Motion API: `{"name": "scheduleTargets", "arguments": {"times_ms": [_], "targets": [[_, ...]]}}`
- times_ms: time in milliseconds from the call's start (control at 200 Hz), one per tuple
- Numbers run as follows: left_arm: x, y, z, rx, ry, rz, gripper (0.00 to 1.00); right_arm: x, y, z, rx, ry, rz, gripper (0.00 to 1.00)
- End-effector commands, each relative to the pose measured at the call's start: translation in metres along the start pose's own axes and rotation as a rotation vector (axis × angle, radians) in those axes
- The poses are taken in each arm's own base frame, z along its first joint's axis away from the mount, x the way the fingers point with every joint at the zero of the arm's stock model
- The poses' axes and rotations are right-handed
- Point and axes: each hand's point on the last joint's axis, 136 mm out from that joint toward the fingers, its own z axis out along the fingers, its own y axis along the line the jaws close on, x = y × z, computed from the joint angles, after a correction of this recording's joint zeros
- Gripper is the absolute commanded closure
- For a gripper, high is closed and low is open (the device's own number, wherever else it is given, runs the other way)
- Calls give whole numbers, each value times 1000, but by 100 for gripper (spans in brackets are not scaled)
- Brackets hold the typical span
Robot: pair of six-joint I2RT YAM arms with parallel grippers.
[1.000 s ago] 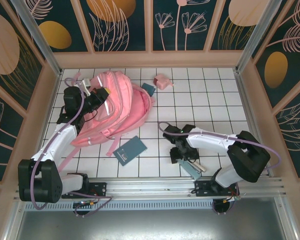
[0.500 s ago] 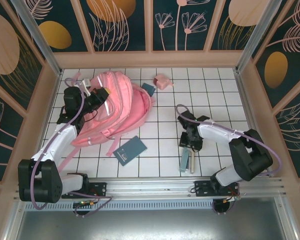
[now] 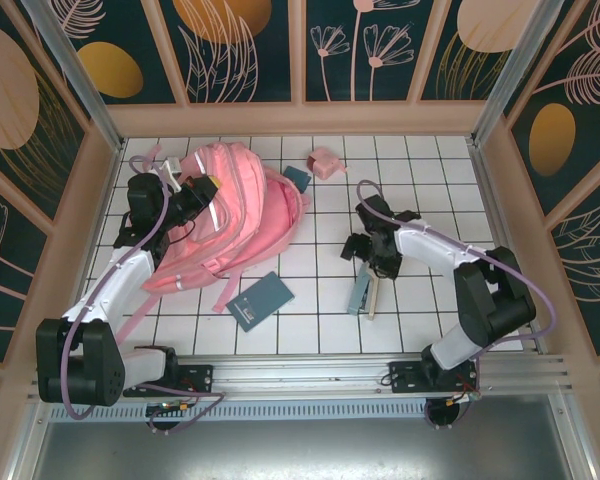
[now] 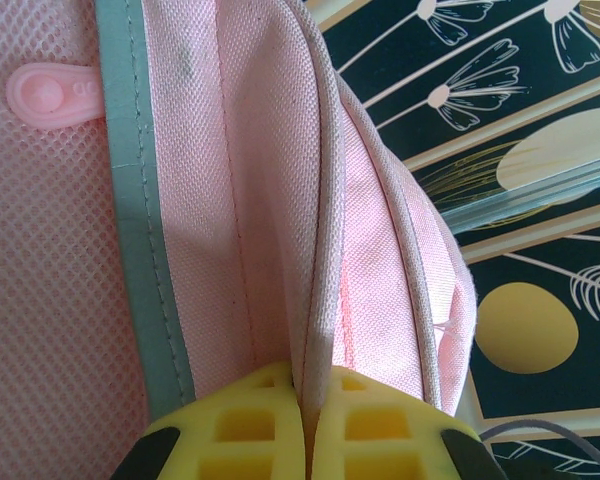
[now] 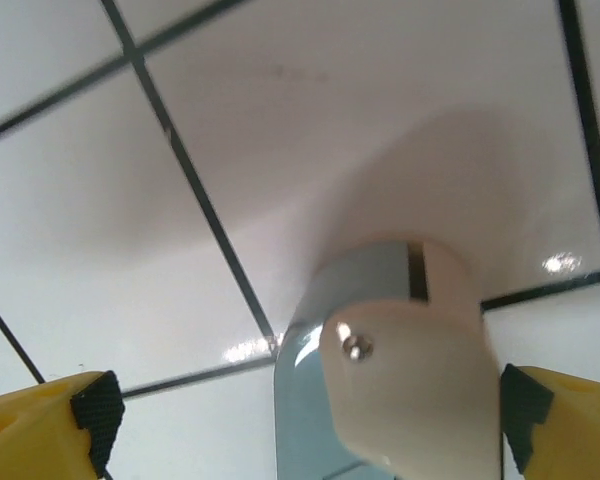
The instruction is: Pack the student bag
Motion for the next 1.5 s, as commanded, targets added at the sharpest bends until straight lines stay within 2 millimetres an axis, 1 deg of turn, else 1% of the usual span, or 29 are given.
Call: {"name": "scheduleTargets", "arguments": {"times_ms": [0,85,115,180,240,315,355,395,460,500,540,581,646,686,701,756,831,901,926,961,1086,1101,1146,1231,1276,1341,1391,1451,1496], "targets": [[-13,-27,-8,76,-47,75,100,24,-16,-8,85,23,46,1],[-13,-29,-7,84,-46,74,100,39,-21,-3,123,54,50,1],[-14,-29,-7,84,-47,73,100,40,-24,-1,150,46,42,1],[-13,-29,-7,87,-45,72,100,45,-23,5,173,48,14,1],[-13,-30,-7,92,-41,71,100,46,-20,9,186,39,1,1],[-12,-31,-7,95,-36,74,100,42,-14,8,183,4,-8,2],[-13,-32,-8,93,-36,78,100,41,-11,8,168,-6,-2,5],[-12,-32,-8,90,-33,81,100,41,-7,9,141,-6,-1,11],[-12,-32,-7,82,-21,87,100,41,-6,9,122,-17,13,25],[-11,-34,-6,78,-10,98,100,41,-5,10,111,-20,10,31],[-8,-36,-4,74,10,107,100,40,-5,9,111,-26,15,39],[-6,-40,-1,67,31,122,100,38,-6,7,115,-38,16,46],[-1,-49,3,65,65,155,100,36,-7,5,115,-52,7,52],[6,-47,6,50,91,163,100,34,-8,4,115,-66,8,54],[1,-57,6,62,84,178,100,33,-8,3,112,-71,6,54],[1,-61,7,61,103,188,100,29,-8,-2,100,-91,-1,54],[1,-68,9,59,141,217,100,21,-6,-14,77,-140,-3,55],[3,-74,10,60,187,238,100,10,-1,-33,24,-208,-12,57],[2,-80,10,71,197,249,100,6,2,-40,-1,-230,-15,58],[4,-85,11,81,220,257,100,1,7,-53,-43,-264,-22,60],[11,-103,10,113,293,288,100,-15,27,-100,-197,-389,-79,60],[13,-106,10,119,303,292,100,-17,29,-109,-215,-409,-86,60],[15,-113,8,130,325,310,100,-22,34,-128,-259,-456,-107,63],[18,-124,6,151,367,339,100,-22,57,-161,-425,-509,-191,65],[21,-130,7,162,394,345,100,-21,67,-175,-497,-526,-222,67],[26,-141,8,172,430,363,100,-18,82,-184,-576,-502,-272,67],[31,-151,9,179,454,388,100,-17,92,-183,-604,-479,-292,67],[37,-156,12,167,488,406,100,-13,106,-182,-660,-445,-322,68],[38,-159,12,165,493,412,100,-12,116,-180,-701,-426,-333,68]]}}
